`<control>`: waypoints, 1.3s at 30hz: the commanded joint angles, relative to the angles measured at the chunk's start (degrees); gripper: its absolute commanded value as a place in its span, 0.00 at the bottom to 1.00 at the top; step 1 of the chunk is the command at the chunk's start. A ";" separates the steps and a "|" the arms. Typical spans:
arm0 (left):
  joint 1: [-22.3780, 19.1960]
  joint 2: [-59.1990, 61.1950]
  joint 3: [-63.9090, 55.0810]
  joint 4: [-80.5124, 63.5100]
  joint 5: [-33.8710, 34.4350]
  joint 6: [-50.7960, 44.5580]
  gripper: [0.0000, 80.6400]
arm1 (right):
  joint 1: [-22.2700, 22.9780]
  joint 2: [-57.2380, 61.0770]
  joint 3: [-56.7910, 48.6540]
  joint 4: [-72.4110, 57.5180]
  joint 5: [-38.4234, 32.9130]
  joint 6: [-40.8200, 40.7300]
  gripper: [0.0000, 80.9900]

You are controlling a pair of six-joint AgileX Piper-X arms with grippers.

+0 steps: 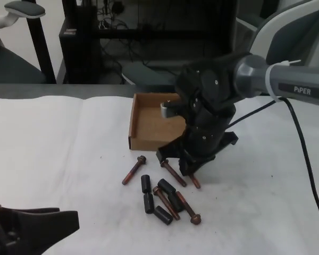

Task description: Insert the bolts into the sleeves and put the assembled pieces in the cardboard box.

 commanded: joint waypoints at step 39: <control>-13.94 45.61 -27.35 7.72 -17.76 22.60 0.60 | 2.18 -63.67 53.15 -23.99 -8.62 18.34 0.00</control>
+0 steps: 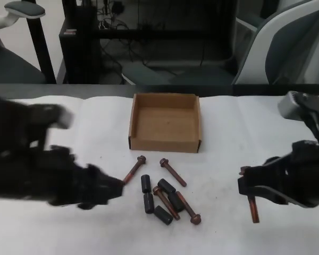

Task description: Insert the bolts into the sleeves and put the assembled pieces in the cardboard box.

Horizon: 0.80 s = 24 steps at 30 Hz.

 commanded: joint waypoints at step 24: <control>-3.12 34.12 -37.92 23.33 -13.05 10.56 0.74 | 0.23 -4.03 0.30 -0.79 -7.90 0.36 0.00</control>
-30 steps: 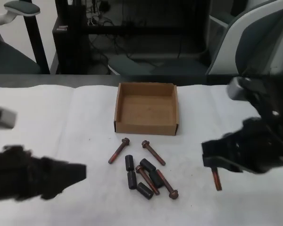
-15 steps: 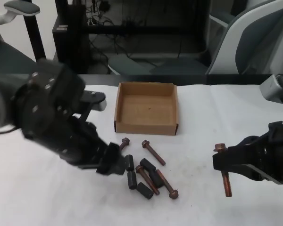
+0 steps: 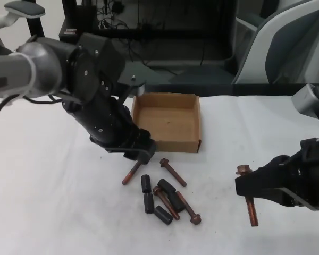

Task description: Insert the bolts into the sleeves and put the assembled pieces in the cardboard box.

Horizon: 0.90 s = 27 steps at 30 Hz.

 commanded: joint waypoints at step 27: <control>-8.46 0.42 -1.44 3.32 -11.28 -45.27 0.74 | 0.23 -0.64 0.04 -0.57 -0.93 0.03 0.00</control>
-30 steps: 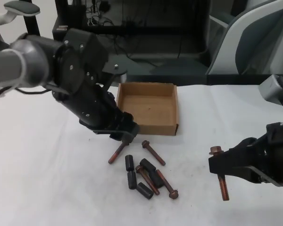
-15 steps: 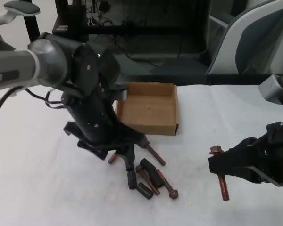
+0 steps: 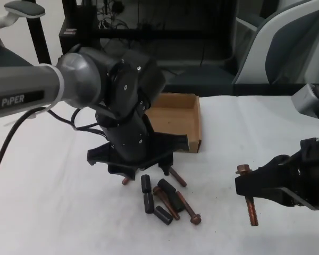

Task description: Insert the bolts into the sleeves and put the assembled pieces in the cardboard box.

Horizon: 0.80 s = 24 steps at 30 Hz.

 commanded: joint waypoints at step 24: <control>0.73 4.24 -0.74 -2.87 -4.56 -9.88 0.74 | 0.23 -0.64 0.04 -0.43 -1.10 0.03 0.00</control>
